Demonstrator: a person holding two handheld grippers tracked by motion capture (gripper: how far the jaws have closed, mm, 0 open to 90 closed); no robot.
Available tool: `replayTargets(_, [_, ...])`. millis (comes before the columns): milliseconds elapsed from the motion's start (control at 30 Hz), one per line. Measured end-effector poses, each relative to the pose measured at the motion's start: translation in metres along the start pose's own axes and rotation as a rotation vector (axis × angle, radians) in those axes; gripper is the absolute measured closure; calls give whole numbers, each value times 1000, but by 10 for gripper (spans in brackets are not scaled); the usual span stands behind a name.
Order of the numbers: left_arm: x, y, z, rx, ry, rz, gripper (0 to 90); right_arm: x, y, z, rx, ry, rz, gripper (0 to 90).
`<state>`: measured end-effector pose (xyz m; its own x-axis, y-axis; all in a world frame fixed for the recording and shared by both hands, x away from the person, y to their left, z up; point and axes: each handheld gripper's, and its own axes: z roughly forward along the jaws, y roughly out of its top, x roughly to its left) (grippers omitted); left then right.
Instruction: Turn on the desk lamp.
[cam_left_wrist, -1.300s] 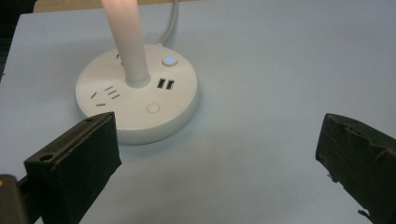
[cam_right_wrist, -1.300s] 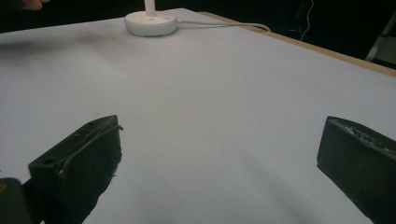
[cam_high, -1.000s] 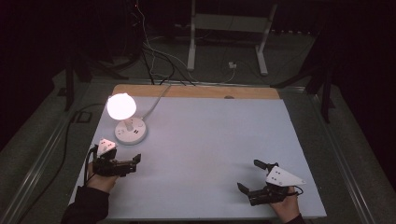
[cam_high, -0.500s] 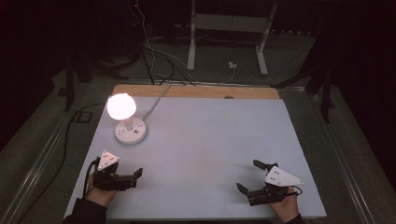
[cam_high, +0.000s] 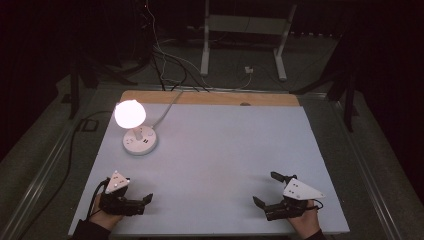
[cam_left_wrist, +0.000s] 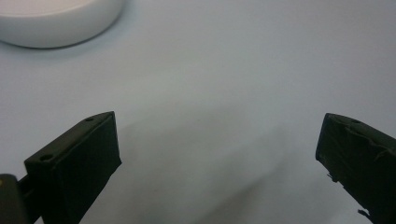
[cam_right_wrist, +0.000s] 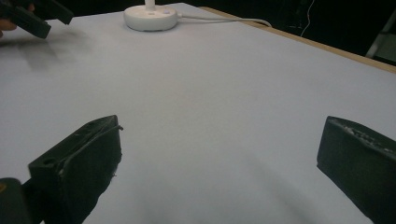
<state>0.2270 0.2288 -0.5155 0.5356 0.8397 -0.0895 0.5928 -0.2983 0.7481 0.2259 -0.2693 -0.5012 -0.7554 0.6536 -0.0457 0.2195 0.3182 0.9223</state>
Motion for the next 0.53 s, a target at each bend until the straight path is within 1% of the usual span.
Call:
replayTargets(33, [0, 0, 1, -3, -3, 9, 4, 0, 0, 0, 1, 1, -1, 0])
replayTargets(67, [0, 1, 2, -11, -12, 5, 4, 0, 0, 0, 2, 1, -2, 0])
replayTargets(100, [0, 1, 2, -15, -12, 2, 4, 0, 0, 0, 2, 1, -2, 0])
replayTargets(200, [0, 2, 2, -22, -8, 15, 4, 0, 0, 1, 2, 5, -2, 0])
replayTargets(367, [1, 2, 2, -33, -9, 4, 4, 0, 0, 2, 6, 6, 0, 0])
replayTargets(533, [1, 3, 1, -37, -6, 11, 4, 1, 0, 2, 8, 7, 0, 0])
